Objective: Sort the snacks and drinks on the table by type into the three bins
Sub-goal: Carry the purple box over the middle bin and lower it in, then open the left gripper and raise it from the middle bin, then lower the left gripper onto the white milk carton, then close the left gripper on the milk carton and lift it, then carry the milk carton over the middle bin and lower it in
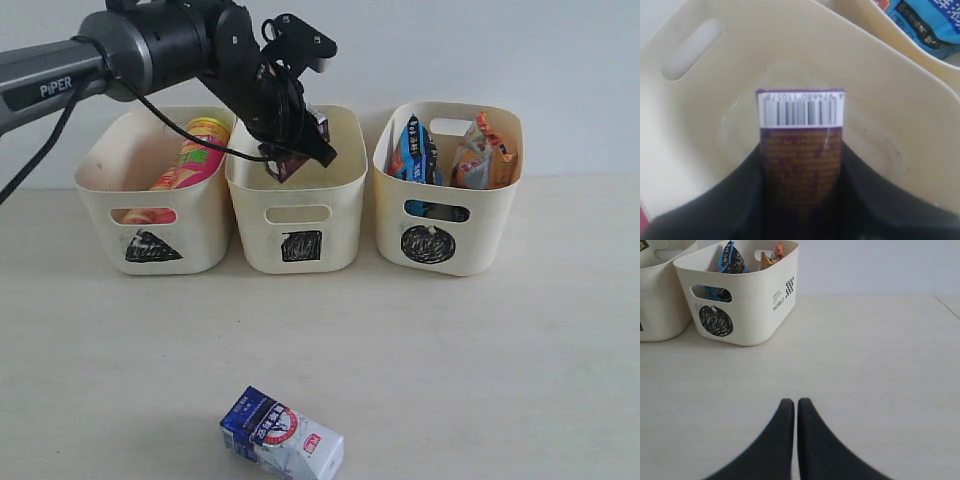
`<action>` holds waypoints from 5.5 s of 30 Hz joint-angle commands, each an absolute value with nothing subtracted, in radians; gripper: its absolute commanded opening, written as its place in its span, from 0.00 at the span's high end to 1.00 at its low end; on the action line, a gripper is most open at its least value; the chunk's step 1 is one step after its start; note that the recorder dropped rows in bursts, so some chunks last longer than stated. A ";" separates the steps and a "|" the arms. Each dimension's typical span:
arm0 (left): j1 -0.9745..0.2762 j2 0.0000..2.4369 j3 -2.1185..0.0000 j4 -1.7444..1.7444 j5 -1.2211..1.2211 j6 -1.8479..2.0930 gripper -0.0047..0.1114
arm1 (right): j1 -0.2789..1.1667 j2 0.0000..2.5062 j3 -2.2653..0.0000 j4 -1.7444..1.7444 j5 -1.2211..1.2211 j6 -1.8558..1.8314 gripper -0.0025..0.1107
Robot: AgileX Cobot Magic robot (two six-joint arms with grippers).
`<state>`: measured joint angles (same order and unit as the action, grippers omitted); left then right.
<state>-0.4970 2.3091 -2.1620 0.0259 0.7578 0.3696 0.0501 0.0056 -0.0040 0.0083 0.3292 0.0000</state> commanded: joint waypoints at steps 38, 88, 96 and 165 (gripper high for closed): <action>-0.498 2.079 -2.111 -0.183 1.221 0.843 0.92 | 0.050 0.000 0.000 0.009 0.323 0.000 0.98; -0.799 1.845 -1.327 -0.069 0.970 1.117 0.92 | 0.050 0.000 0.000 0.009 0.323 0.000 0.98; -0.848 1.811 -1.207 -0.087 0.900 1.101 0.92 | 0.050 0.000 0.000 0.009 0.323 0.000 0.98; -0.824 1.926 -1.452 0.000 0.831 0.543 0.92 | 0.050 0.000 0.000 0.009 0.323 0.000 0.98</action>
